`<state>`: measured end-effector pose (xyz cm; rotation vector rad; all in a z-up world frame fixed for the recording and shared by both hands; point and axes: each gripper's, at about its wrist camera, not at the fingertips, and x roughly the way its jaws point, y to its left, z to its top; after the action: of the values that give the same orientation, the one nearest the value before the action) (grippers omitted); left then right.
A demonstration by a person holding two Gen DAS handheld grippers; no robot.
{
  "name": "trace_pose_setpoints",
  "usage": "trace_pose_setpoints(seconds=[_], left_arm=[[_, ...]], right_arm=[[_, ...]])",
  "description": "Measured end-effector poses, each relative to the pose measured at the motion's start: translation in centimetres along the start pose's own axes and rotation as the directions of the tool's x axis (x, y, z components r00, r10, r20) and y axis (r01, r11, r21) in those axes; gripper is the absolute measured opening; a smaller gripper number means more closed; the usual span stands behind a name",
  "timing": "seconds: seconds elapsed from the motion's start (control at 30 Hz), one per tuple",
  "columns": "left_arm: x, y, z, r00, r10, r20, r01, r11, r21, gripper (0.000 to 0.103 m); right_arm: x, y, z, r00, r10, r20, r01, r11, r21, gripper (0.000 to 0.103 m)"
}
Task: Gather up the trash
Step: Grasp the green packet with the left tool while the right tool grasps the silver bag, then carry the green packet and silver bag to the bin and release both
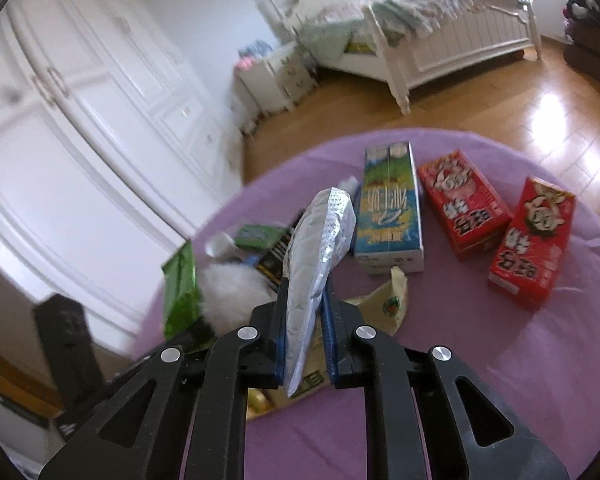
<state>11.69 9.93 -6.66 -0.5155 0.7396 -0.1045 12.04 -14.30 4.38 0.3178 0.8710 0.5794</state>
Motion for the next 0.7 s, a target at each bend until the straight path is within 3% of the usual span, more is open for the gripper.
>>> trace_pose_setpoints(seconds=[0.2, 0.37, 0.57, 0.7], left_arm=[[-5.3, -2.0, -0.1, 0.992, -0.066, 0.107, 0.062, 0.997, 0.038, 0.028], [-7.3, -5.8, -0.2, 0.980, -0.135, 0.144, 0.120, 0.987, 0.110, 0.028], [-6.0, -12.1, -1.4, 0.961, -0.254, 0.107, 0.230, 0.954, 0.190, 0.028], [-3.3, -17.8, -3.3, 0.935, -0.354, 0.024, 0.338, 0.910, 0.241, 0.028]], right_arm=[[-7.9, -1.9, -0.5, 0.984, 0.085, 0.155, -0.090, 0.996, 0.027, 0.015], [-13.9, -6.0, -2.2, 0.969, 0.059, 0.239, -0.082, 0.993, 0.089, 0.015], [-18.3, -11.6, -6.0, 0.954, -0.008, 0.301, -0.053, 0.980, 0.192, 0.015], [-22.5, -16.5, -8.7, 0.932, -0.089, 0.350, -0.012, 0.961, 0.275, 0.015]])
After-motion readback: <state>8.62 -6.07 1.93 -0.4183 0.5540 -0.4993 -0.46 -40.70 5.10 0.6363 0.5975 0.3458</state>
